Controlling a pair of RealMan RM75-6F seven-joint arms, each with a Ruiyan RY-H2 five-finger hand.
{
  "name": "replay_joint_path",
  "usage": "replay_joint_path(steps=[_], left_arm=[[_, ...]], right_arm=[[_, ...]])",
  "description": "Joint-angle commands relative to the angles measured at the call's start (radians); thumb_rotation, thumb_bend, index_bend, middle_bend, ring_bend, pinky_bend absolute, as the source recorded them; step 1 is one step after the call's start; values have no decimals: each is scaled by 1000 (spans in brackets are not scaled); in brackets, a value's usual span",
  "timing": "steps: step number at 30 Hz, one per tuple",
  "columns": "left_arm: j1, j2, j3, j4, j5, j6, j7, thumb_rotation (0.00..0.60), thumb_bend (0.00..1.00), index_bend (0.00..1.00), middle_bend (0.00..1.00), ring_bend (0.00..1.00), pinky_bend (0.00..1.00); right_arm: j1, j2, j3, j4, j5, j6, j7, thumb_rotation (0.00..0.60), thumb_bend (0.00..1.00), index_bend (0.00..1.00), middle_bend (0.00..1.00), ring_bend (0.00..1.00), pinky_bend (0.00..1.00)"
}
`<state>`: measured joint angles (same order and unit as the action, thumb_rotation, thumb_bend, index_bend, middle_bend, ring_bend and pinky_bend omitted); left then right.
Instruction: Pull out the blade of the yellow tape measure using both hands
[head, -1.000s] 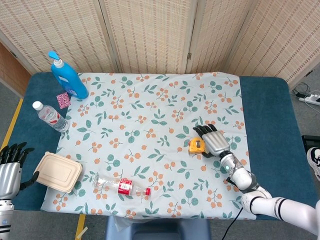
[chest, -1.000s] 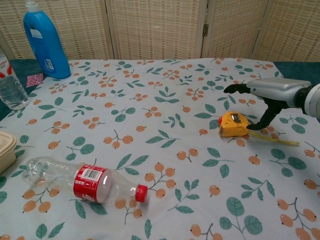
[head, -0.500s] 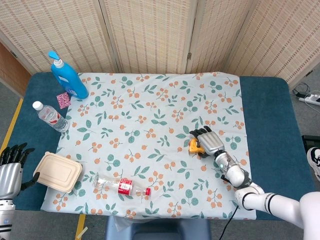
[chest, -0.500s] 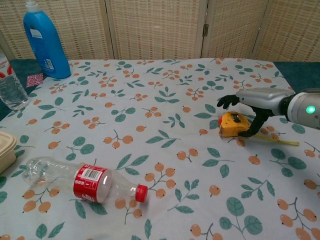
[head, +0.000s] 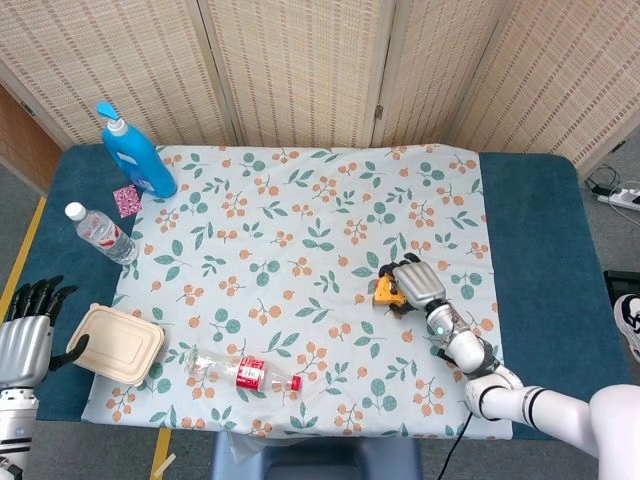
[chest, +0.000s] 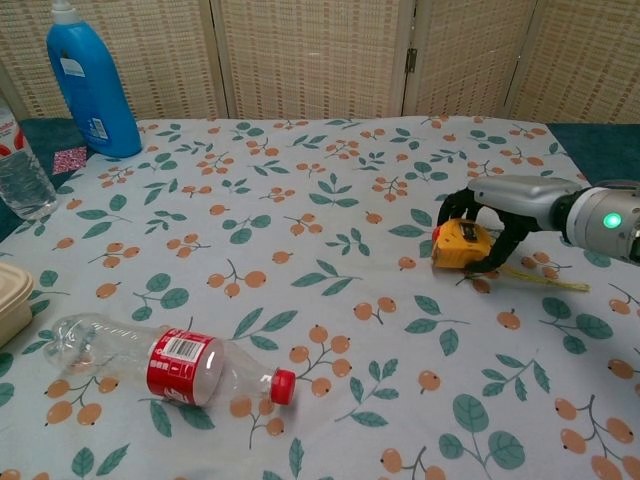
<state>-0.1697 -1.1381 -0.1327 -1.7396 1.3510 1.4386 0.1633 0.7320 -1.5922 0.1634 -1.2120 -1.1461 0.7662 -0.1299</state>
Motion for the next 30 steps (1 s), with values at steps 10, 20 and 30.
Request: replay_joint_path(steps=[10, 20, 30], left_arm=[[-218, -131, -117, -49, 46, -149, -68, 600, 319, 188, 112, 107, 0], [-354, -283, -150, -35, 25, -211, 51, 600, 318, 165, 112, 97, 0], [-427, -398, -147, -6, -5, -228, 148, 600, 317, 149, 113, 89, 0]], right_arm=[[-56, -37, 88, -149, -140, 188, 402, 600, 387, 576, 497, 356, 143], [-23, -190, 141, -80, -187, 266, 593, 600, 386, 576, 493, 358, 159], [28, -307, 163, 8, -183, 276, 606, 600, 388, 576, 493, 357, 159]])
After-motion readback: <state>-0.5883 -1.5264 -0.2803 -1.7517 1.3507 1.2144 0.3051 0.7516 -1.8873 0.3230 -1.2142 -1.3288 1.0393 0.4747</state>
